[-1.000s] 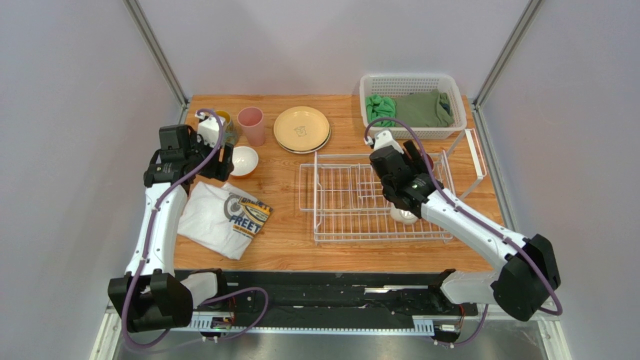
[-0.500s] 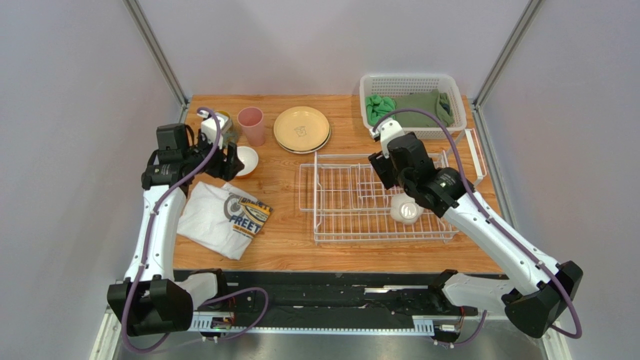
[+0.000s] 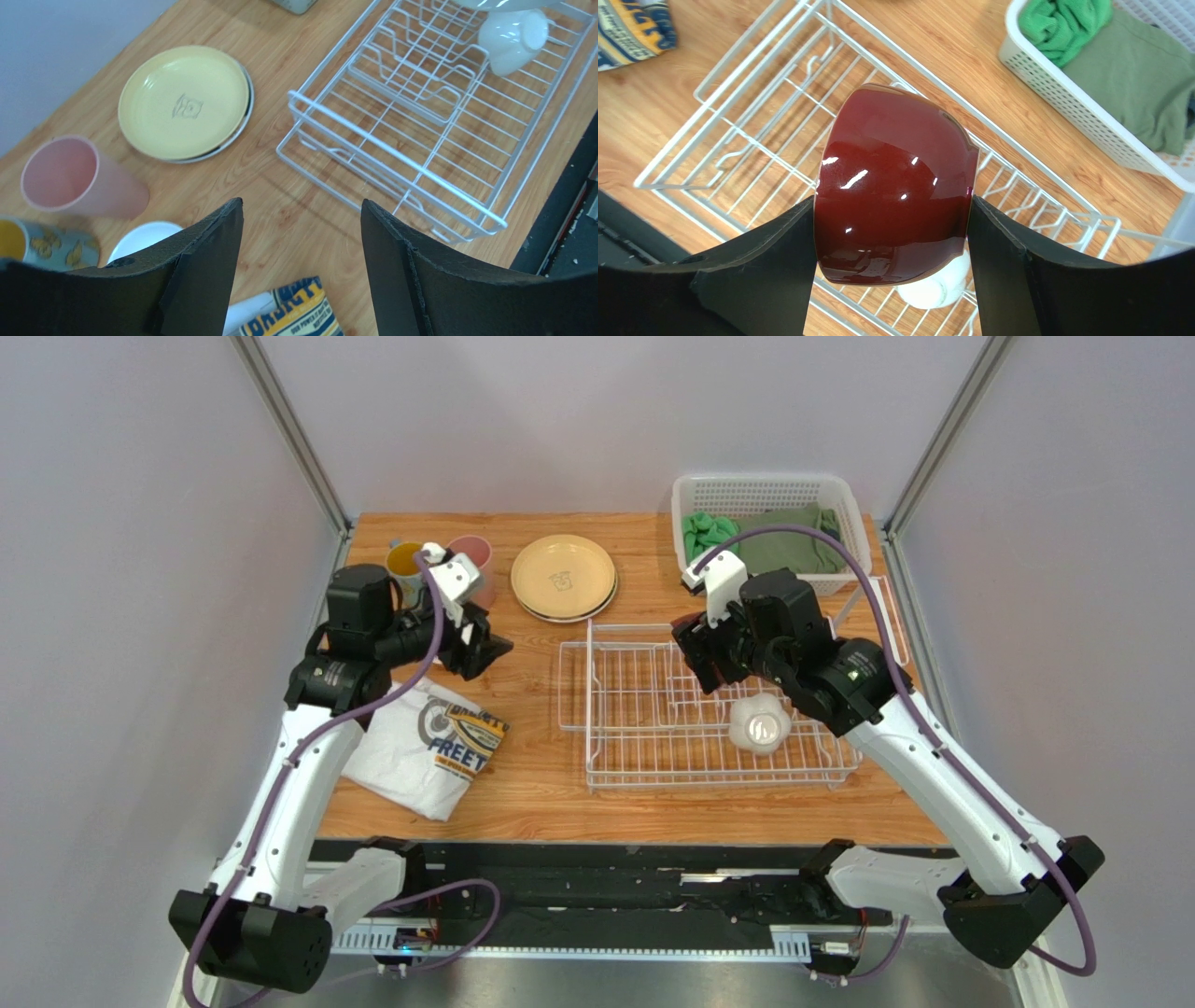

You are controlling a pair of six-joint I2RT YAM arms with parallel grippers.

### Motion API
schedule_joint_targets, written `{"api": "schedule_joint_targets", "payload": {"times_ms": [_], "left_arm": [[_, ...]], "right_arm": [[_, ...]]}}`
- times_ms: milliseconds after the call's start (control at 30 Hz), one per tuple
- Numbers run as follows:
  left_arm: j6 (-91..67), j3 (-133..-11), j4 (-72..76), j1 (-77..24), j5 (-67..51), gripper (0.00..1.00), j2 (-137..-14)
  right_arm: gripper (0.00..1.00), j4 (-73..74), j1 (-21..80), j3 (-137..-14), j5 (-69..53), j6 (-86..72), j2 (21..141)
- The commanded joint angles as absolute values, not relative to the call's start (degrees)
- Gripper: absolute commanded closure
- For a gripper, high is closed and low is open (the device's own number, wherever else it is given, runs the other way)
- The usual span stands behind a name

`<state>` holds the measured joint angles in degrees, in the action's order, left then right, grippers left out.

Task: Unload the mixed dishes from the dish rack
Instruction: Pick up the bowl from the dish rack.

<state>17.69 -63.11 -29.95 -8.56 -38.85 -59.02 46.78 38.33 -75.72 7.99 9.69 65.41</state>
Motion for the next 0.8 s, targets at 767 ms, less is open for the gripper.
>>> {"api": "schedule_joint_targets", "payload": {"times_ms": [767], "left_arm": [[20.8,-59.7,-1.0,-39.4,-29.1,0.28,-64.1]], "right_arm": [[0.68,43.1,36.0,-85.9,-17.5,7.6,67.1]]}}
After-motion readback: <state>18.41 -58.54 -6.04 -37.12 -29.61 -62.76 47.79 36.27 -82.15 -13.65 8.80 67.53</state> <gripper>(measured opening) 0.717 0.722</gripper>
